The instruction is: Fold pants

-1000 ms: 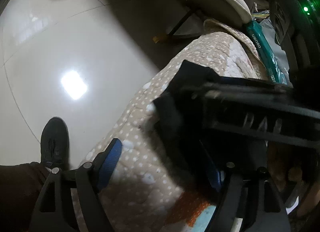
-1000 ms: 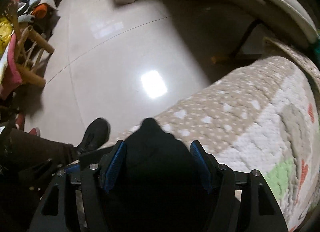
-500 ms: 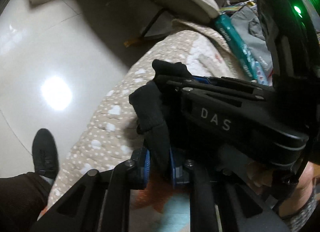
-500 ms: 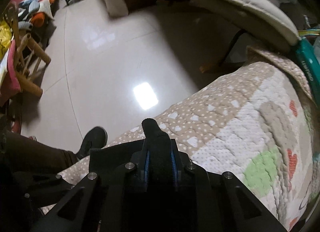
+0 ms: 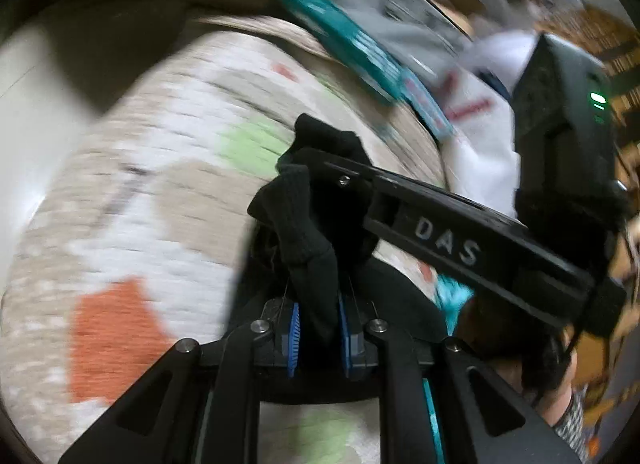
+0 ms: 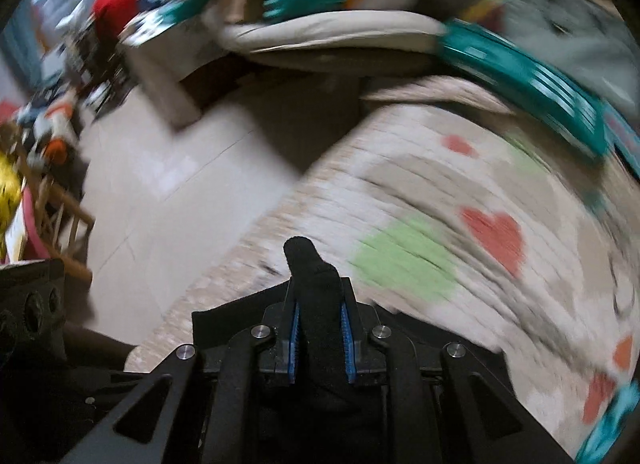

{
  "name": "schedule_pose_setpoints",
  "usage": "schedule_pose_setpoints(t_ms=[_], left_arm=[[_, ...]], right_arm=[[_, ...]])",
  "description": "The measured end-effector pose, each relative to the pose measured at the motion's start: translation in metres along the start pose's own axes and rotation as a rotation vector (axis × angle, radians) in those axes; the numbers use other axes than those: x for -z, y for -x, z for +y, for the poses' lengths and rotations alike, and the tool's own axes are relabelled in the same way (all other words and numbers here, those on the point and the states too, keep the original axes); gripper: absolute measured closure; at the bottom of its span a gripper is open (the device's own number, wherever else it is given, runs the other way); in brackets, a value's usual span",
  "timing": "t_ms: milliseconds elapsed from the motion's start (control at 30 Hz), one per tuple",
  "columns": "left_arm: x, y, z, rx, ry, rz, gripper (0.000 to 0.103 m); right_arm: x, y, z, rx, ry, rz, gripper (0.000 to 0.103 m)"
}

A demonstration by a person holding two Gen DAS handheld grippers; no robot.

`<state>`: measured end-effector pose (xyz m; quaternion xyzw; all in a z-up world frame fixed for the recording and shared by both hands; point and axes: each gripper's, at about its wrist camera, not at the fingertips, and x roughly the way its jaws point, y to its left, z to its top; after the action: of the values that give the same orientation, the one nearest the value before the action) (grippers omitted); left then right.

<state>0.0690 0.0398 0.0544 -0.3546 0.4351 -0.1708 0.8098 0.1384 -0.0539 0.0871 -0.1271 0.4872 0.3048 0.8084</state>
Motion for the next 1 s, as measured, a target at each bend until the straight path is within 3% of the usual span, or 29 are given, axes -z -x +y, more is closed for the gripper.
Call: schedule_pose_setpoints(t_ms=[133,267,367,467,533,667,800,867,933,967,1000], left_arm=[[0.028,-0.025,-0.040,0.038,-0.185,0.074,0.088],[0.043,-0.030,-0.048,0.152,-0.217,0.201,0.087],[0.042,-0.017,-0.043,0.231,-0.214,0.229,0.076],[0.030,0.001,-0.036,0.215,-0.240,0.167,0.068],[0.019,0.005,-0.030,0.156,-0.223,0.121,0.066],[0.001,0.000,-0.001,0.060,-0.112,0.099,0.066],[0.003,-0.007,0.013,-0.001,-0.086,0.101,0.066],[0.008,-0.007,0.019,-0.020,-0.095,0.107,0.065],[0.013,-0.015,0.018,-0.027,-0.095,0.126,0.065],[0.014,-0.021,0.016,-0.028,-0.096,0.133,0.065],[0.016,-0.026,0.015,-0.031,-0.099,0.140,0.062]], right_arm=[[0.046,0.026,-0.074,0.005,-0.167,-0.031,0.085],[0.107,0.035,-0.132,-0.008,-0.324,-0.033,0.081],[0.150,0.043,-0.168,0.082,-0.443,-0.008,0.053],[0.171,0.068,-0.200,0.233,-0.562,-0.006,0.049],[0.166,0.093,-0.201,0.280,-0.597,-0.073,0.047],[0.140,0.111,-0.159,0.183,-0.529,-0.175,0.048],[0.131,0.087,-0.114,-0.082,-0.502,-0.167,0.049],[0.140,0.059,-0.105,-0.034,-0.492,-0.067,0.049],[0.151,0.035,-0.111,0.124,-0.488,0.068,0.051],[0.155,0.029,-0.114,0.185,-0.483,0.103,0.052],[0.152,0.032,-0.116,0.174,-0.485,0.077,0.052]])
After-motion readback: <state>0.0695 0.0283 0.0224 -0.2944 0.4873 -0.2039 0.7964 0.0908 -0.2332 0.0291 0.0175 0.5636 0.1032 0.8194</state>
